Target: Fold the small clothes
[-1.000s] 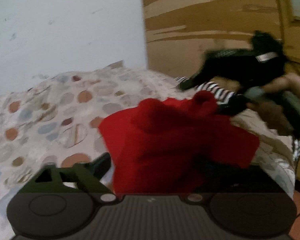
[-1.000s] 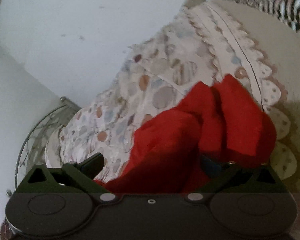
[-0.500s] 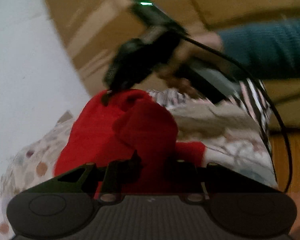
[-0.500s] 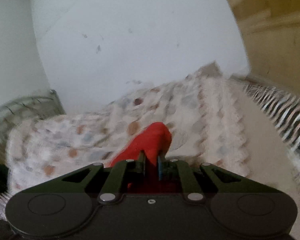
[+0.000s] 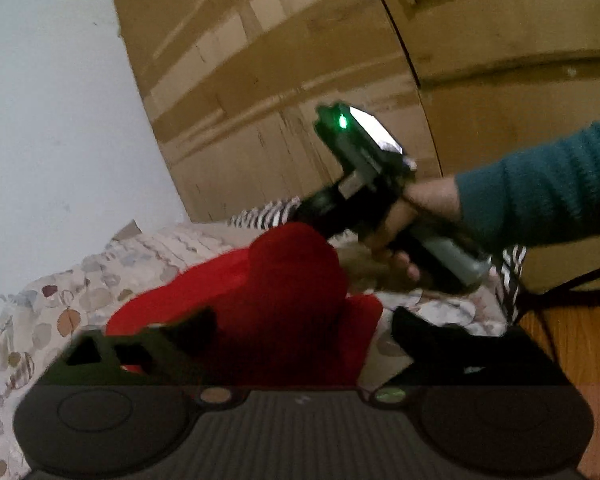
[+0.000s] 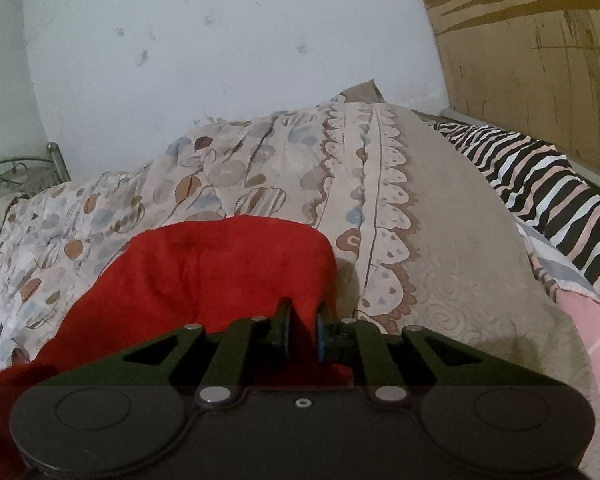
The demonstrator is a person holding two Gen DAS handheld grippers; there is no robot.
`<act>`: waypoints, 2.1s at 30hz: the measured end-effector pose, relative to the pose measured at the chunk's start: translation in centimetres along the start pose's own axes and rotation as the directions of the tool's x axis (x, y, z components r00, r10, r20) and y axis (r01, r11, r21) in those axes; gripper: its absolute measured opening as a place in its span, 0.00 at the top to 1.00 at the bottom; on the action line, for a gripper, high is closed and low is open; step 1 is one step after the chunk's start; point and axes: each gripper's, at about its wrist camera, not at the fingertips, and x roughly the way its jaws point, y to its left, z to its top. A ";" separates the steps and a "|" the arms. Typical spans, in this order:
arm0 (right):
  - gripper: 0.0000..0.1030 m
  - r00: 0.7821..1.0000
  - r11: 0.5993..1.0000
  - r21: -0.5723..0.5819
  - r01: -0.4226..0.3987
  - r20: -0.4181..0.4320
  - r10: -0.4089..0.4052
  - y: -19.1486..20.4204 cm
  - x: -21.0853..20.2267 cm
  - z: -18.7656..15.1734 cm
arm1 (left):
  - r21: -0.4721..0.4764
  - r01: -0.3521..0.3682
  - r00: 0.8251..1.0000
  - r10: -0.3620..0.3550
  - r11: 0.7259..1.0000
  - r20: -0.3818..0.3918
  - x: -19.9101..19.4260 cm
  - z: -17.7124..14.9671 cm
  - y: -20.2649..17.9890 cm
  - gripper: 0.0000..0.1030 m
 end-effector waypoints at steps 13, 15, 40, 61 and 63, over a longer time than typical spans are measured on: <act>0.70 0.997 0.996 -0.050 0.076 0.021 -0.075 0.8 -0.7 -0.2 | -0.823 -0.154 0.987 0.123 0.547 -0.103 -2.4 -1.8 13.9 0.01; 0.64 0.994 0.994 -0.039 0.106 0.028 -0.105 1.1 -1.4 0.1 | -0.867 -0.144 0.990 0.063 0.478 -0.130 -0.9 -2.7 15.5 0.01; 0.07 0.992 0.982 -0.144 0.125 0.047 -0.119 5.6 -9.7 -6.1 | -0.773 -0.217 0.958 -0.024 0.596 -0.287 3.8 -4.7 9.8 0.00; 0.72 0.996 0.994 -0.074 0.083 -0.010 -0.084 1.7 1.5 1.1 | -0.743 -0.237 0.954 0.006 0.626 -0.299 3.5 -4.4 9.2 0.00; 0.63 0.995 0.993 -0.063 0.096 0.002 -0.096 1.8 0.7 1.2 | -0.745 -0.236 0.955 0.006 0.624 -0.298 3.5 -4.5 9.3 0.00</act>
